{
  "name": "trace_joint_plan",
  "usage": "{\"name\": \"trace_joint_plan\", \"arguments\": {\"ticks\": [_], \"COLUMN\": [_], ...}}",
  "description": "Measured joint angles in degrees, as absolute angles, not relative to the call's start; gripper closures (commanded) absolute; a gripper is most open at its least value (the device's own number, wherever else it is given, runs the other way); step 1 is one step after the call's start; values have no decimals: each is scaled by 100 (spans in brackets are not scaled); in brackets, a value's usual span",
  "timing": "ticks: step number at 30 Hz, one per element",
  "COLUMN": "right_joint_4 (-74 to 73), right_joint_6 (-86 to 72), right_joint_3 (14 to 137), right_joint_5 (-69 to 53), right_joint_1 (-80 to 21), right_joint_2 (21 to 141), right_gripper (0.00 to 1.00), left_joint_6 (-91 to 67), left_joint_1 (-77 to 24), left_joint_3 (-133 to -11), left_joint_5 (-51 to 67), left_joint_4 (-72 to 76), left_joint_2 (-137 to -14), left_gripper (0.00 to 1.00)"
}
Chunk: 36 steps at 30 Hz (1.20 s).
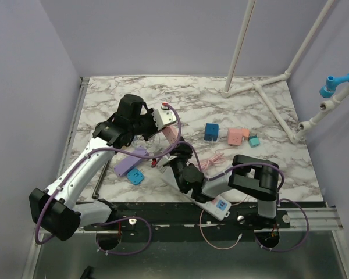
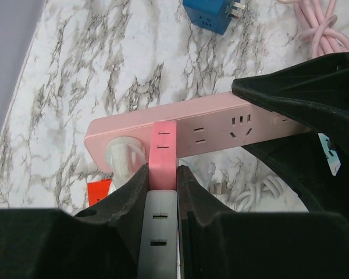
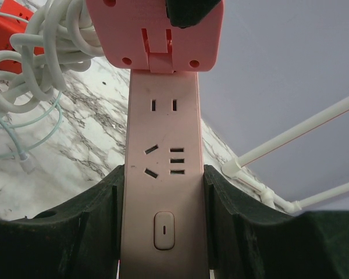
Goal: Pull the plug off the socket
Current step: Remove the plug from the socket.
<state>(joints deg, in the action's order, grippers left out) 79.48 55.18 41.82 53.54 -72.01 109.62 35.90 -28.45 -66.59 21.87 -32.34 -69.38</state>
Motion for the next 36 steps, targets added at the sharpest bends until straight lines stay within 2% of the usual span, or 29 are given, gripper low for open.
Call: {"name": "trace_joint_plan", "arguments": {"ticks": [8,15,20,21,23,25,26,31,34,36], "right_joint_4": [7564,6377,6047,5940,5583,5046,4790,3760,3380,3284], "right_joint_6": [5133,4484,4047,3909,3531,3022,2770,1693,1319,1186], "right_joint_3": [4416,4407,4407,4410,4451,4582,4668,4947,4890,4744], "right_joint_5": [5478,5922,5951,5948,5911,5817,5734,4904,4307,3935], "right_joint_1": [-7081,-6700,-6702,-6700,-6700,-6687,-6672,-6665,-6665,-6650], "right_joint_2": [11093,11371,11349,11334,11275,11187,11153,10925,10580,10206], "right_gripper": [99,99,99,96,74,48,40,12,1,0], "left_joint_6": [3398,3312,3267,3264,3267,3297,3326,3634,3715,3736], "left_joint_1": [-2836,-2849,-2853,-2853,-2851,-2853,-2851,-2847,-2845,-2829], "left_joint_3": [-6886,-7179,-7188,-7194,-7238,-7273,-7273,-7308,-7487,-7590], "left_joint_5": [1925,1793,1776,1776,1776,1787,1817,2311,2655,2884], "left_joint_4": [-3524,-3612,-3682,-3704,-3795,-3865,-3911,-4209,-4462,-4565], "left_joint_2": [-6932,-6661,-6593,-6593,-6589,-6525,-6451,-5841,-5631,-5535], "left_gripper": [100,100,100,100,100,100,100,100,100,100]}}
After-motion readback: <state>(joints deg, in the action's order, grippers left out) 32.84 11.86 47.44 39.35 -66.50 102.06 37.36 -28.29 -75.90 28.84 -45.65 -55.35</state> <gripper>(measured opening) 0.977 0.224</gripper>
